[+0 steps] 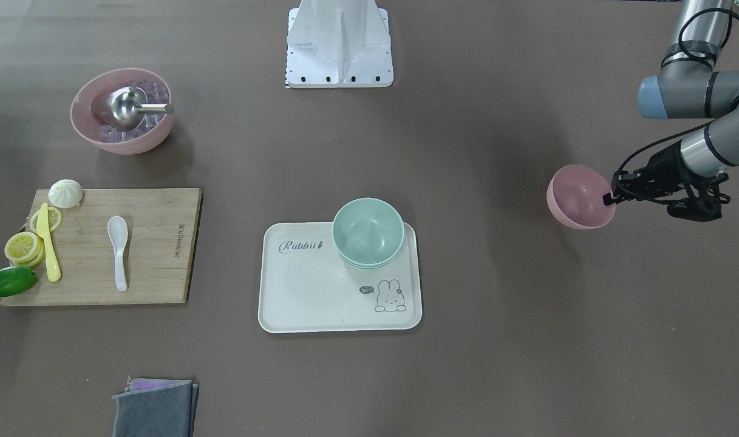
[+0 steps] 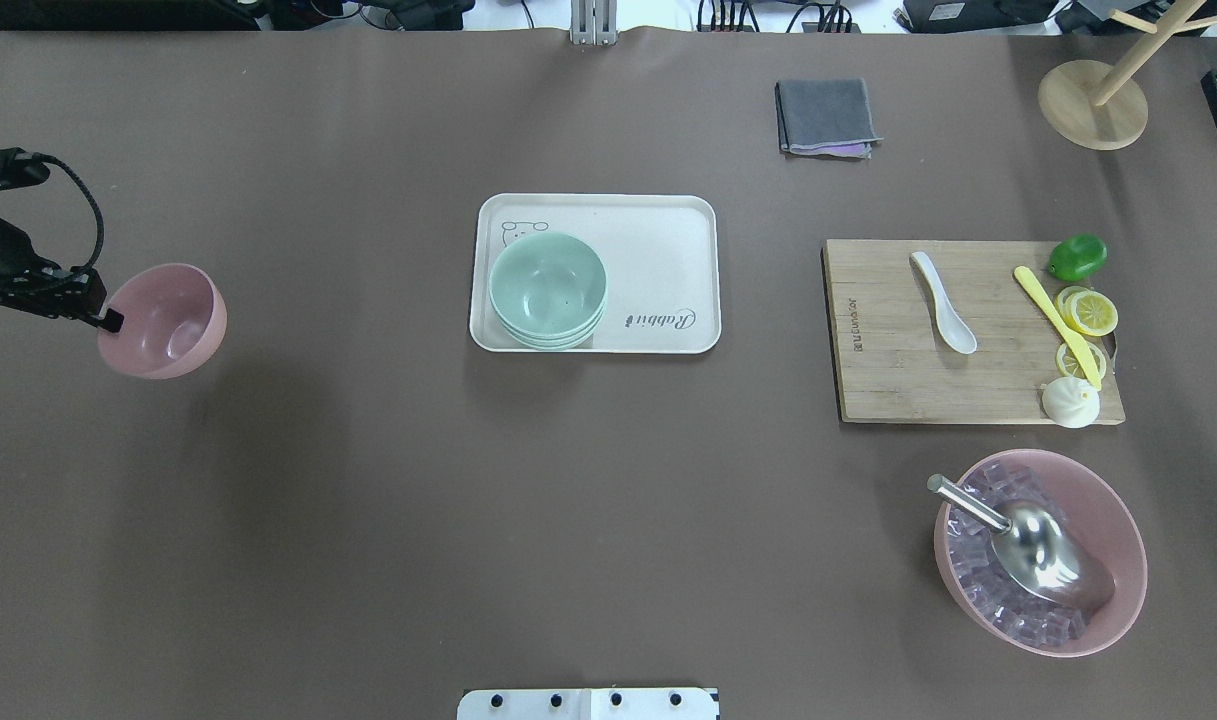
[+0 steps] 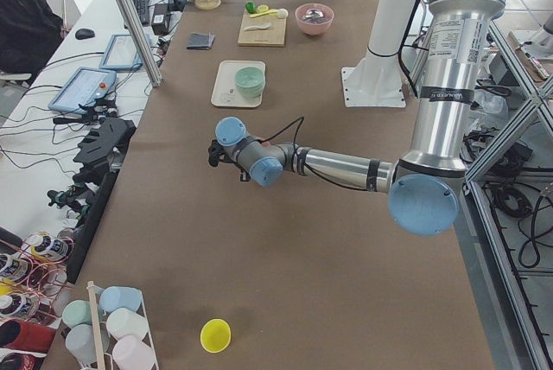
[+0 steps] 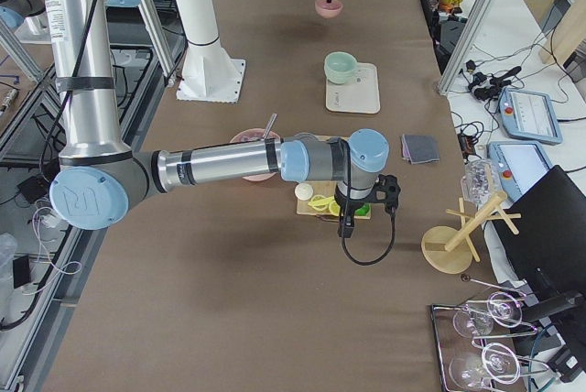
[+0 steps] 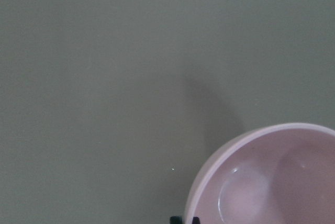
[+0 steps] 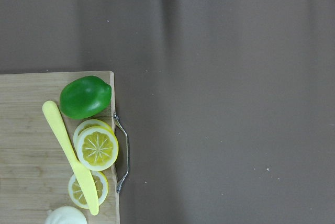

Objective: Stack pink bowl on green and place spoon
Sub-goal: 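Reach the left gripper down to the rim of the pink bowl, then grip and lift the pink bowl while the right arm reaches toward the spoon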

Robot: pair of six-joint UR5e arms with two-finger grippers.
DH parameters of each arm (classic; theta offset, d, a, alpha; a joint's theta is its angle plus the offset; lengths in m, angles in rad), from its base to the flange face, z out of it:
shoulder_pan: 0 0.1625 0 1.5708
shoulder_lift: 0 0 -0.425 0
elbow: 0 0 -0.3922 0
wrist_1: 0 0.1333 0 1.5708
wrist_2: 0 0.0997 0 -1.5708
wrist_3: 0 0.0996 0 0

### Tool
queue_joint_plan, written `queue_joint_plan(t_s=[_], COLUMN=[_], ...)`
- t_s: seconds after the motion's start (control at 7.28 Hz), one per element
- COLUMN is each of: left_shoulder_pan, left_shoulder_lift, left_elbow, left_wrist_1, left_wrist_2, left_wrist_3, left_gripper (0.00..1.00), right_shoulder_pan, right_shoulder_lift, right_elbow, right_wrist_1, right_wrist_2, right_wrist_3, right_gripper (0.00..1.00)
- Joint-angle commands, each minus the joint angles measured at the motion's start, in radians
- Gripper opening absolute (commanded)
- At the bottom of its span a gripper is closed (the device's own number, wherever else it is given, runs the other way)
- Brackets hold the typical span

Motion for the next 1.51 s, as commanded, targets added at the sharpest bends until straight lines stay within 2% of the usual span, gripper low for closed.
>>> queue_joint_plan(t_s=[0.0,0.14,0.27,0.55,0.96,1.37], left_shoulder_pan=[-0.009,-0.006,-0.005,0.005,0.014,0.058], left_shoulder_lift=[-0.089,-0.119,-0.149,-0.237,-0.275,-0.364], left_elbow=[-0.028,-0.025,-0.018,0.011,0.025,0.044], left_wrist_1=[0.067,0.067,0.068,0.068,0.068,0.068], left_wrist_2=[-0.010,-0.009,-0.006,-0.003,-0.001,0.000], left_wrist_3=[-0.135,-0.175,-0.223,-0.336,-0.381,-0.517], left_gripper=[0.00,0.00,0.00,0.00,0.00,0.00], right_shoulder_pan=[-0.020,-0.031,-0.031,-0.032,-0.081,-0.262], right_shoulder_lift=[0.002,-0.006,-0.015,-0.010,-0.001,0.130], right_elbow=[-0.005,-0.027,-0.062,-0.071,-0.051,-0.025], right_wrist_1=[0.039,0.111,0.199,0.214,0.234,0.251], right_wrist_2=[0.026,-0.012,-0.012,-0.003,0.026,0.003], right_wrist_3=[0.008,0.010,0.015,0.016,0.031,0.351], right_gripper=[1.00,1.00,1.00,1.00,1.00,1.00])
